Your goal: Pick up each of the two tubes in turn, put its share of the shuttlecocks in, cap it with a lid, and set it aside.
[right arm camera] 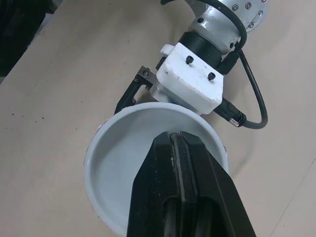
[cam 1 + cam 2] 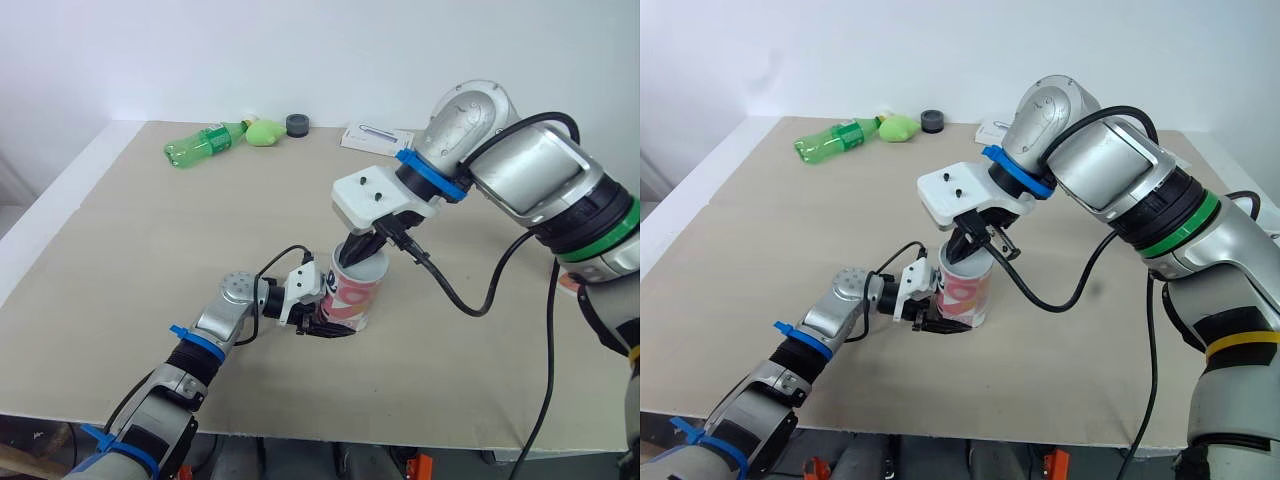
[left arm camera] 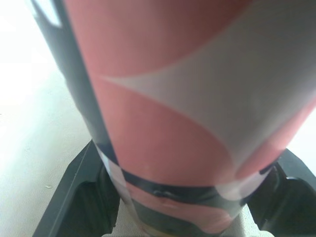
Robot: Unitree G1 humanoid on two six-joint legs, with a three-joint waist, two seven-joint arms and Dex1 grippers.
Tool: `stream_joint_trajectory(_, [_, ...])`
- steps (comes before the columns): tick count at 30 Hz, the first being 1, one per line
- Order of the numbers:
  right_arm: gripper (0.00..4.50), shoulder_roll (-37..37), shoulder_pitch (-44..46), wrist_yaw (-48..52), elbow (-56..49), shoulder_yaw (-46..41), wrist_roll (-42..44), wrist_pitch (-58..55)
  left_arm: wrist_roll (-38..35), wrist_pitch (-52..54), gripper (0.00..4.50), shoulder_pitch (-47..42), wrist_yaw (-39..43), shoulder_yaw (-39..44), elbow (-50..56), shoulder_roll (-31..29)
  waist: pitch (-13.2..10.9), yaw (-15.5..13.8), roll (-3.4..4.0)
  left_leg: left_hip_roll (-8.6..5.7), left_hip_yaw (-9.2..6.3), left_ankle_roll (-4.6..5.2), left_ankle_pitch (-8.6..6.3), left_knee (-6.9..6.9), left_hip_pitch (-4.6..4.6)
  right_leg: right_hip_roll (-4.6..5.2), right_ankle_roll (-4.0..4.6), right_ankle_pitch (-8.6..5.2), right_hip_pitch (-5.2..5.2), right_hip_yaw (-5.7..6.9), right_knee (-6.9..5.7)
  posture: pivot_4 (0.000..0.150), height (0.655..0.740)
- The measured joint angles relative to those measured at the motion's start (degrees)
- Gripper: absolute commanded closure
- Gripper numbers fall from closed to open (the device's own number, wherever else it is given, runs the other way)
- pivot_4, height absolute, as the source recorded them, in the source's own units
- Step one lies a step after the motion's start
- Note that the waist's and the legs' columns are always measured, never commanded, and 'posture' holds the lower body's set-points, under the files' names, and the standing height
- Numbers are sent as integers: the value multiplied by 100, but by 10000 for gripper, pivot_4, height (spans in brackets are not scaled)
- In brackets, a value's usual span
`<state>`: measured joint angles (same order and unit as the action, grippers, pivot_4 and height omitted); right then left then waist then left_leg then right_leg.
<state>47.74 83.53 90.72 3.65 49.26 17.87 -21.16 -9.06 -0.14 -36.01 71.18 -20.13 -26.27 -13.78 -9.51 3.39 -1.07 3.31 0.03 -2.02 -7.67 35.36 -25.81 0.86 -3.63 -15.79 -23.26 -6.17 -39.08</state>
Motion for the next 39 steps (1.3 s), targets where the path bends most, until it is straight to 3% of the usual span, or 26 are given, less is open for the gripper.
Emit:
stream_joint_trajectory(10, [44882, 252, -308, -18, -399, -230, 48, -14, 33, -126, 16994, -2, 8, -74, -5, 24, 44, -49, -41, 0, 1, -18, -12, -5, -1, 4, 11, -20, 2, 2, 2, 1500, 7294])
stream_joint_trajectory(23, [44882, 747, -846, -15, -624, -1014, 678, -833, 58, -639, 16994, -1, 89, -69, -61, 86, 33, -78, -33, -13, 0, -17, -19, -7, -56, 7, 23, -23, -17, 2, 2, 1500, 7294])
stream_joint_trajectory(32, [44882, 1149, -1782, -450, -999, -3338, 1354, -1767, -47, -824, 16994, 23, 158, 71, -168, 156, 12, -85, -10, -34, -20, -14, -21, -12, -65, 10, -11, -22, -13, 1, 2, 1500, 7294])
stream_joint_trajectory(39, [44882, 1560, -4749, -1806, -2074, -5656, 1638, -2472, 7, -1034, 16994, -141, 316, 94, -422, 71, 6, -160, -4, -54, -36, -14, -22, -18, -71, 22, -21, -31, -4, 7, 5, 1500, 7294])
